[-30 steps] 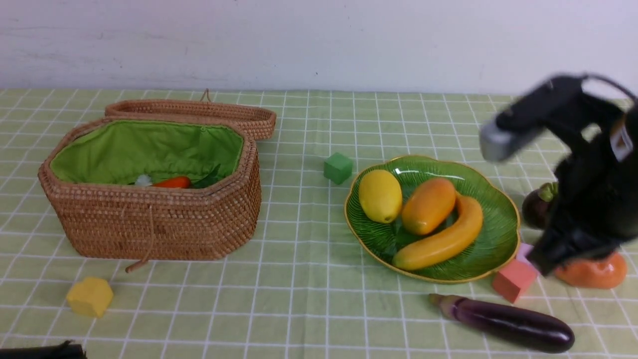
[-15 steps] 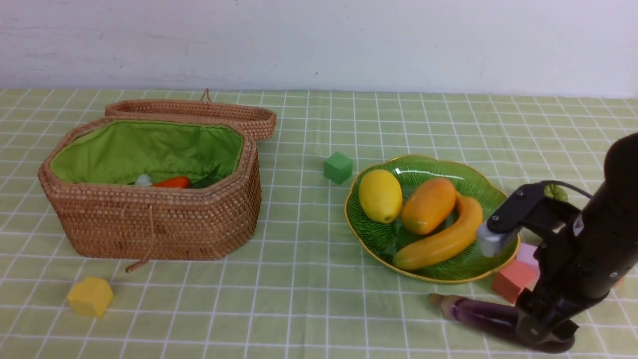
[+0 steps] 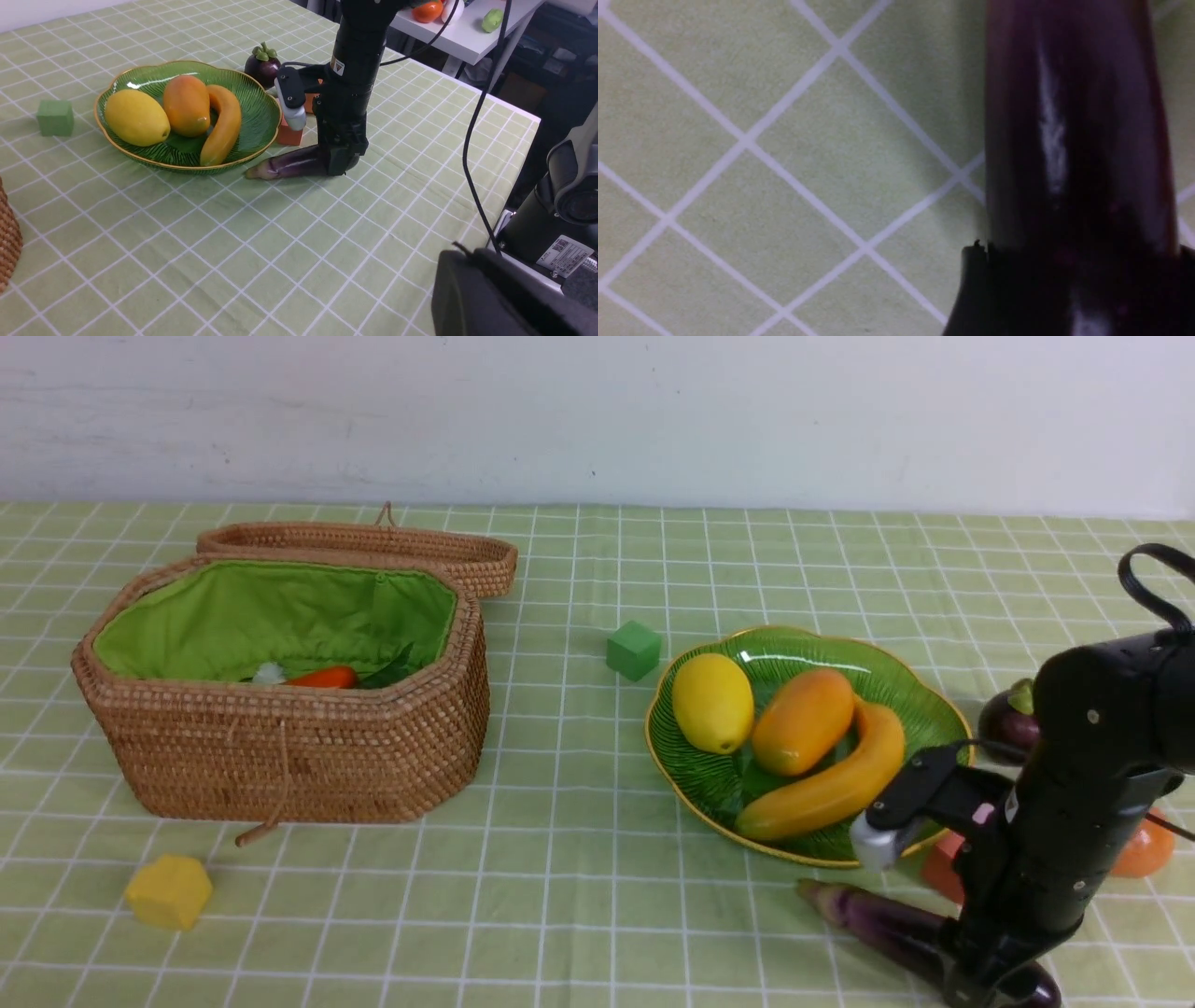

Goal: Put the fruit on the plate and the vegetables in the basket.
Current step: Grab an eggplant with your right arm and place it in the basket on the left.

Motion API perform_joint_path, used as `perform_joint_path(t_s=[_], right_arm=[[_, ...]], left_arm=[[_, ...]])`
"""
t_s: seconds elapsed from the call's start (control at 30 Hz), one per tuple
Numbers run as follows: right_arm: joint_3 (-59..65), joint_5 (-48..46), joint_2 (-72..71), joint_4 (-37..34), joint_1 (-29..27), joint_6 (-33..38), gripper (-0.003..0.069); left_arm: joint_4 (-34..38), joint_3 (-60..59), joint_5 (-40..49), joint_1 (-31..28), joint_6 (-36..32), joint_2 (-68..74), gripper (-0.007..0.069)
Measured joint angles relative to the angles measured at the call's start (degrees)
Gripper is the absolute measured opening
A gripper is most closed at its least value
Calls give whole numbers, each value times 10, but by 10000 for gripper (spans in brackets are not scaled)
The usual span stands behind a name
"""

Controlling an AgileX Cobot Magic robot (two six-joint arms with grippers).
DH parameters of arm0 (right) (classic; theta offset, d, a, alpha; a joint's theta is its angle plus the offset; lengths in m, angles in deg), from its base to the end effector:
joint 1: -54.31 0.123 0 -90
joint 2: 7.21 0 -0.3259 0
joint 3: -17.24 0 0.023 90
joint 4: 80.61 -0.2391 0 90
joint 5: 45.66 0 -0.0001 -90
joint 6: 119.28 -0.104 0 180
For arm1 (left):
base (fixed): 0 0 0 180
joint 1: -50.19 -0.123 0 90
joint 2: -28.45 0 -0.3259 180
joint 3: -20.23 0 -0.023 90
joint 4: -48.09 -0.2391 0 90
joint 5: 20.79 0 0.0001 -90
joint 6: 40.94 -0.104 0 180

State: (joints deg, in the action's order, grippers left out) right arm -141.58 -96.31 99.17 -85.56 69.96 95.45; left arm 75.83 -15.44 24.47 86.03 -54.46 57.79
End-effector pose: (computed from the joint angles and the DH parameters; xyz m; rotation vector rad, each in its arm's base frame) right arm 0.2858 0.0873 0.2044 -1.2428 2.8379 0.0954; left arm -0.0065 -0.0378 0.3761 0.7144 1.7929 -0.8206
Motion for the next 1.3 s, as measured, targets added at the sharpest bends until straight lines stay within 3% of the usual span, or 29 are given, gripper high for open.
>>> perform_joint_path(t_s=[0.17, 0.33, 0.8, 0.93, 1.13, 1.3], right_arm=[[-1, -5, 6, -13, 0, 11, 414], [-1, -15, 8, -14, 0, 11, 414], [-3, -169, -86, -88, 12, -38, 414], [-43, -167, -146, -106, 91, -61, 414], [-165, -62, -137, -110, 186, -110, 414], [-358, -18, -42, -119, 225, -146, 414]], left_arm=[[0, 0, 0, 0, 0, 0, -8], [0, 0, 0, 0, 0, 0, -8], [0, 0, -1, 0, -23, 0, -2], [-21, 0, -45, 0, -25, 0, -2], [-88, 0, -113, 0, 24, 0, 0], [-244, 0, -129, 0, 174, 0, 0]])
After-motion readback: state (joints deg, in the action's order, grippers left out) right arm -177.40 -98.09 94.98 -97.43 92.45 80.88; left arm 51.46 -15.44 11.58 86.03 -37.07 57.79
